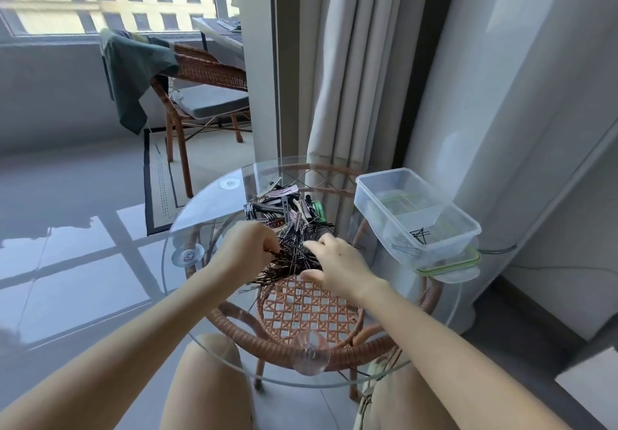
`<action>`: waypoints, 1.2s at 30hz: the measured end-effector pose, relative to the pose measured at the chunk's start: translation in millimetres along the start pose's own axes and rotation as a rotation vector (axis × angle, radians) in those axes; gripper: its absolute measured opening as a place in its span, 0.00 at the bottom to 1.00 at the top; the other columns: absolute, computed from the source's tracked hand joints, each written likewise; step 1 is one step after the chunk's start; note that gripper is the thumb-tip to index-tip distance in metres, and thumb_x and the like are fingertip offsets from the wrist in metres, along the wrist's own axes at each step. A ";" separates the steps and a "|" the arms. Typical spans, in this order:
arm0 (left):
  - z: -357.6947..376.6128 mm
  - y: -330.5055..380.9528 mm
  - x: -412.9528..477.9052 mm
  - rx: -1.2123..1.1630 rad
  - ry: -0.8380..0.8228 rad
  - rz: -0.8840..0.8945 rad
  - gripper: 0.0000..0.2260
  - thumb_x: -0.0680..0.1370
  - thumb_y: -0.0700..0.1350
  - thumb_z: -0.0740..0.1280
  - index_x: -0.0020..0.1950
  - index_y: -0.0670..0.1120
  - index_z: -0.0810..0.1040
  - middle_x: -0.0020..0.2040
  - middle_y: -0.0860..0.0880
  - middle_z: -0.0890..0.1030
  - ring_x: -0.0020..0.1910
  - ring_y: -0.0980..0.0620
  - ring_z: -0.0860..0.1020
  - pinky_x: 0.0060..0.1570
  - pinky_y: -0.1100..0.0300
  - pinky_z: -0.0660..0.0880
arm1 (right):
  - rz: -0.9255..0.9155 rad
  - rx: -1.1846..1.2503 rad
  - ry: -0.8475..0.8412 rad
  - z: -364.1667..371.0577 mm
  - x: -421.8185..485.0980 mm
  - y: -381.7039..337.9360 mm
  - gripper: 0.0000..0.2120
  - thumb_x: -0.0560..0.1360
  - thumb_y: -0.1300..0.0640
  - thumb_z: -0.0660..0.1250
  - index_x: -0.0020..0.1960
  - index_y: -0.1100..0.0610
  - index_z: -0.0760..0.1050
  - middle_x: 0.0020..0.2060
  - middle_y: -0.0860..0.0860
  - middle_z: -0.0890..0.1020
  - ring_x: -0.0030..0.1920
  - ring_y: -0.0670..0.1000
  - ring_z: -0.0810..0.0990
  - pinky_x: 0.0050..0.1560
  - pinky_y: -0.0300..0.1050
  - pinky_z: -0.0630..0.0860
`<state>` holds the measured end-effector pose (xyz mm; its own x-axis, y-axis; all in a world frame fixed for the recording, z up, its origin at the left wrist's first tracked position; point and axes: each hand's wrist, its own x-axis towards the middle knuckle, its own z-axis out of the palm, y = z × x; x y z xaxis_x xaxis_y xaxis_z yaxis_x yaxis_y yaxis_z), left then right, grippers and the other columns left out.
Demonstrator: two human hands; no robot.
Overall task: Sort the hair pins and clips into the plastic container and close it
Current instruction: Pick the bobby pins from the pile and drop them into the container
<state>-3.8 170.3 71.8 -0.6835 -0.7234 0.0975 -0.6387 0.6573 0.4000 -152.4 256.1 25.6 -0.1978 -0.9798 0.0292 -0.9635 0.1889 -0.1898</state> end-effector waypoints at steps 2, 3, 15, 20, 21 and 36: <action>-5.1 1.3 1.5 -0.031 0.036 -0.003 0.07 0.72 0.36 0.70 0.48 0.43 0.84 0.47 0.46 0.85 0.43 0.52 0.82 0.48 0.64 0.76 | -0.070 -0.033 0.070 3.8 2.9 -2.8 0.18 0.76 0.51 0.63 0.62 0.60 0.71 0.55 0.57 0.76 0.56 0.58 0.75 0.54 0.49 0.72; -7.5 1.9 2.0 -0.038 0.051 -0.003 0.07 0.71 0.36 0.70 0.47 0.43 0.84 0.46 0.46 0.85 0.42 0.52 0.82 0.47 0.65 0.76 | -0.107 -0.048 0.095 6.2 3.8 -2.0 0.14 0.77 0.54 0.63 0.58 0.62 0.73 0.52 0.58 0.77 0.54 0.58 0.76 0.53 0.48 0.73; -45.4 12.1 16.2 -0.101 0.106 -0.054 0.07 0.70 0.34 0.69 0.46 0.41 0.85 0.43 0.44 0.85 0.33 0.53 0.79 0.37 0.65 0.76 | -0.041 0.354 0.222 -41.6 7.0 19.3 0.07 0.73 0.58 0.68 0.46 0.61 0.81 0.43 0.55 0.84 0.43 0.52 0.79 0.47 0.44 0.72; -57.7 12.9 25.4 -0.147 0.105 -0.079 0.06 0.68 0.34 0.71 0.41 0.44 0.85 0.36 0.44 0.85 0.33 0.52 0.83 0.42 0.58 0.81 | 0.050 0.534 0.170 -78.4 8.9 33.8 0.06 0.69 0.61 0.71 0.41 0.64 0.81 0.38 0.60 0.84 0.37 0.52 0.79 0.45 0.52 0.76; -59.1 13.8 26.9 -0.148 0.102 -0.079 0.06 0.67 0.35 0.71 0.40 0.44 0.85 0.35 0.45 0.85 0.31 0.55 0.82 0.41 0.59 0.81 | 0.058 0.553 0.164 -86.2 6.9 37.3 0.06 0.69 0.61 0.71 0.40 0.65 0.80 0.36 0.61 0.83 0.35 0.51 0.77 0.42 0.52 0.76; -64.5 46.0 37.1 -0.173 0.030 -0.081 0.06 0.65 0.35 0.74 0.35 0.46 0.84 0.32 0.46 0.84 0.32 0.52 0.83 0.41 0.55 0.82 | 0.237 0.228 -0.251 -131.9 -13.9 137.9 0.12 0.69 0.64 0.69 0.29 0.53 0.76 0.24 0.47 0.77 0.28 0.47 0.73 0.31 0.40 0.71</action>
<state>-35.8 160.1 152.6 -0.6194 -0.7805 0.0848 -0.6196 0.5523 0.5578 -306.3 304.3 128.4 -0.3322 -0.9019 -0.2760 -0.8262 0.4194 -0.3763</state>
